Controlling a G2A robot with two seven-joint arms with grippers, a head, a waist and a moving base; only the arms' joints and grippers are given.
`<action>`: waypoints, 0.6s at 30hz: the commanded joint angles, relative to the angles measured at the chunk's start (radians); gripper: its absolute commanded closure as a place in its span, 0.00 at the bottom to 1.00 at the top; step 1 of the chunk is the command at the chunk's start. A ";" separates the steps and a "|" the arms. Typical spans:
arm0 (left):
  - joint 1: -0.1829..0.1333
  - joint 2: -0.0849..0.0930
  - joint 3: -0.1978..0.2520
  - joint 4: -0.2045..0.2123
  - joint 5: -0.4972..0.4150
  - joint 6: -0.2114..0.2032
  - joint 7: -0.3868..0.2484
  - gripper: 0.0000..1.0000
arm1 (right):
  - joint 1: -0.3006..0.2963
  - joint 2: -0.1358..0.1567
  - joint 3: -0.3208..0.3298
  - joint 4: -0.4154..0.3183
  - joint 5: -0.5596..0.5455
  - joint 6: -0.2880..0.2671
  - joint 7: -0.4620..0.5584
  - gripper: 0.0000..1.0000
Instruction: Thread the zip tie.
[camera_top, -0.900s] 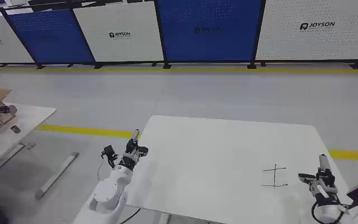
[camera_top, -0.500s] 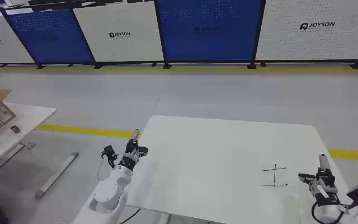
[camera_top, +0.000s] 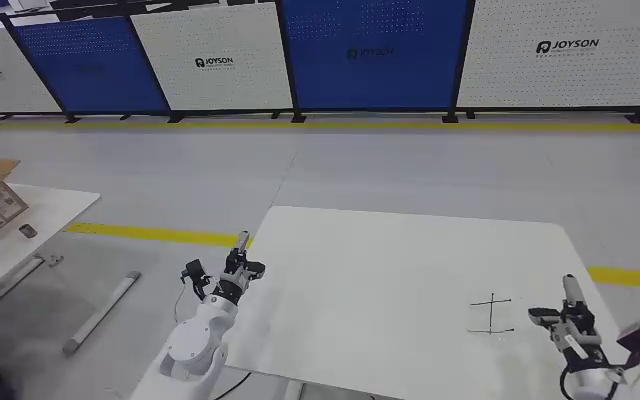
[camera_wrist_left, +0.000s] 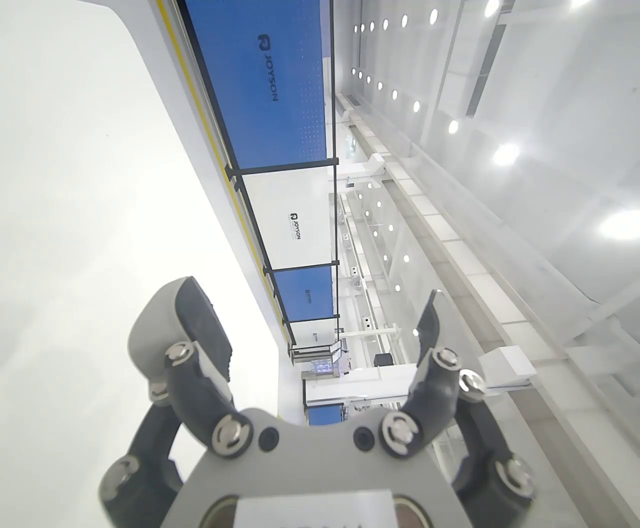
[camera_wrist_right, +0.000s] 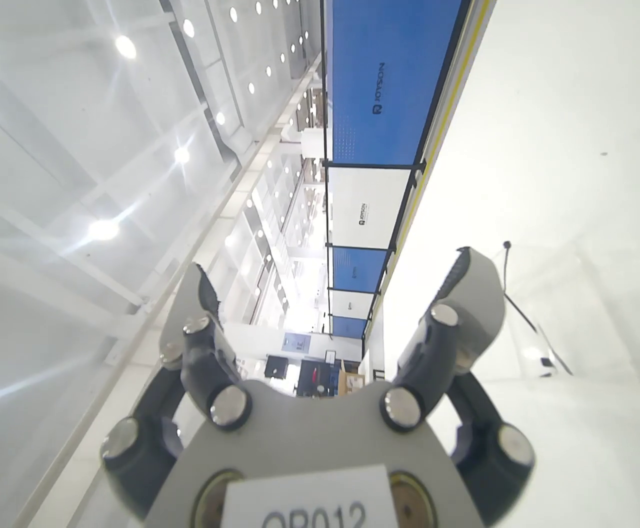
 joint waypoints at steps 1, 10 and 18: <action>0.000 0.000 0.000 0.000 0.000 0.000 0.000 0.00 | -0.004 0.008 0.027 0.000 -0.012 0.014 0.124 0.00; 0.000 0.000 0.000 0.000 0.000 0.000 0.000 0.00 | -0.003 0.014 0.051 0.006 -0.014 0.029 0.188 0.00; 0.000 0.000 0.000 0.000 0.000 0.000 0.000 0.00 | -0.003 0.014 0.051 0.006 -0.014 0.029 0.188 0.00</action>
